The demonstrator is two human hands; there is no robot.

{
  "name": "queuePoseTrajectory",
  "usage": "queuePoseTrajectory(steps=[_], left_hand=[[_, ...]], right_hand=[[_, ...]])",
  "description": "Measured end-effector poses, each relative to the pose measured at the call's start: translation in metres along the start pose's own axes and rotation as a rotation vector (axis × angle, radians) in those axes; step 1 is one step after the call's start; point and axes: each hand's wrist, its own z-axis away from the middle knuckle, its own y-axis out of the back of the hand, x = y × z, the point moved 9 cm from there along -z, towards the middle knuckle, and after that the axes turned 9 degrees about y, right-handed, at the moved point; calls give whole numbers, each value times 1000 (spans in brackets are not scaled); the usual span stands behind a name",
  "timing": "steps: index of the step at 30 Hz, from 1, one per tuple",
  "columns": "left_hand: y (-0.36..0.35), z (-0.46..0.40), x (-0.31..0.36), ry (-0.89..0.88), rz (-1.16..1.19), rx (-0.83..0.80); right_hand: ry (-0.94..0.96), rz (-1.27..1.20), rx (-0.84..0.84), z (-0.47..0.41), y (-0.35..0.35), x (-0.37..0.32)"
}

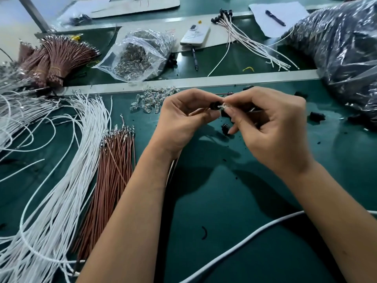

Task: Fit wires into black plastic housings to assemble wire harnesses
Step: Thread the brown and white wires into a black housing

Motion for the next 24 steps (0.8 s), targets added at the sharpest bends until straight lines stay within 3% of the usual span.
queuePoseTrajectory(steps=[11, 18, 24], left_hand=[[-4, 2, 3, 1, -209, 43], [0, 2, 2, 17, -277, 72], [-6, 1, 0, 36, -251, 67]], right_hand=[[-76, 92, -65, 2, -4, 15], [-227, -74, -122, 8, -11, 33], [-244, -52, -76, 12, -10, 36]])
